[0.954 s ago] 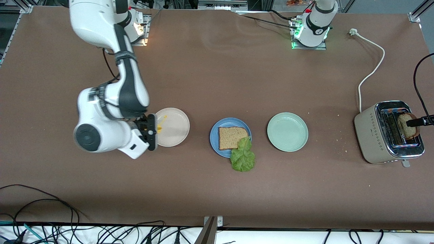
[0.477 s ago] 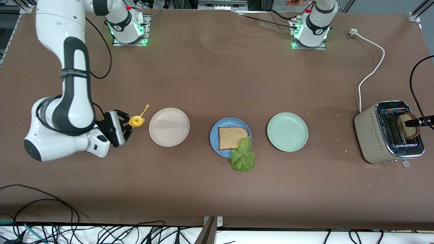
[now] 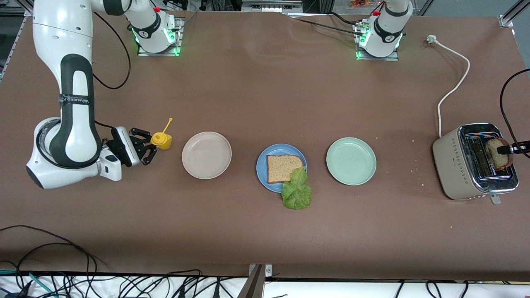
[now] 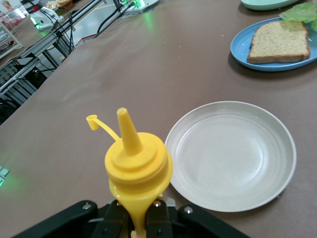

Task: Make sandwich in blue plate with both arms
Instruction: 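Carry the mustard bottle back and stand it upright with the right gripper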

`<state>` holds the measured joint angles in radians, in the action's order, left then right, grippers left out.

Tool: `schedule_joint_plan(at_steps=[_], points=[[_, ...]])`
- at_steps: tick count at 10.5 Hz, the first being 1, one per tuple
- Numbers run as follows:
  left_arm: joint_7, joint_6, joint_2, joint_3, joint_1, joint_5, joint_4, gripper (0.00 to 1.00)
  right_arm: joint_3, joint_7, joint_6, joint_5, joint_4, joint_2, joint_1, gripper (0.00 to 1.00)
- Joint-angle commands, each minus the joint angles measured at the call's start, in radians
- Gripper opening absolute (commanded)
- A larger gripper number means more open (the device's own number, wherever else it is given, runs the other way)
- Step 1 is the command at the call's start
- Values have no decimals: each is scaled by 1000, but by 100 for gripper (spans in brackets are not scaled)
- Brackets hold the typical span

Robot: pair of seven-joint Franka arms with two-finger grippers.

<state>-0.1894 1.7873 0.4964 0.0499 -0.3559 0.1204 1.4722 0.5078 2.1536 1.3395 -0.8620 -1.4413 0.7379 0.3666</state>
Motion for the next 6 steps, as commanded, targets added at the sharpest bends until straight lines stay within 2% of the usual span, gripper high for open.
schedule_joint_plan(at_steps=[1,2,4,6], points=[[-25,-3,17,-7,-15,15,-15,13,26,130,7,-25,-119,-72,6,0],[-21,-3,17,-8,-12,16,-16,0,28,209,35,-25,-126,-72,11,0],[-35,-9,7,-8,-17,15,-21,0,29,287,56,-31,-168,-74,6,0],[-33,-66,-60,-18,-15,15,-23,0,28,337,98,-41,-175,-58,6,0]])
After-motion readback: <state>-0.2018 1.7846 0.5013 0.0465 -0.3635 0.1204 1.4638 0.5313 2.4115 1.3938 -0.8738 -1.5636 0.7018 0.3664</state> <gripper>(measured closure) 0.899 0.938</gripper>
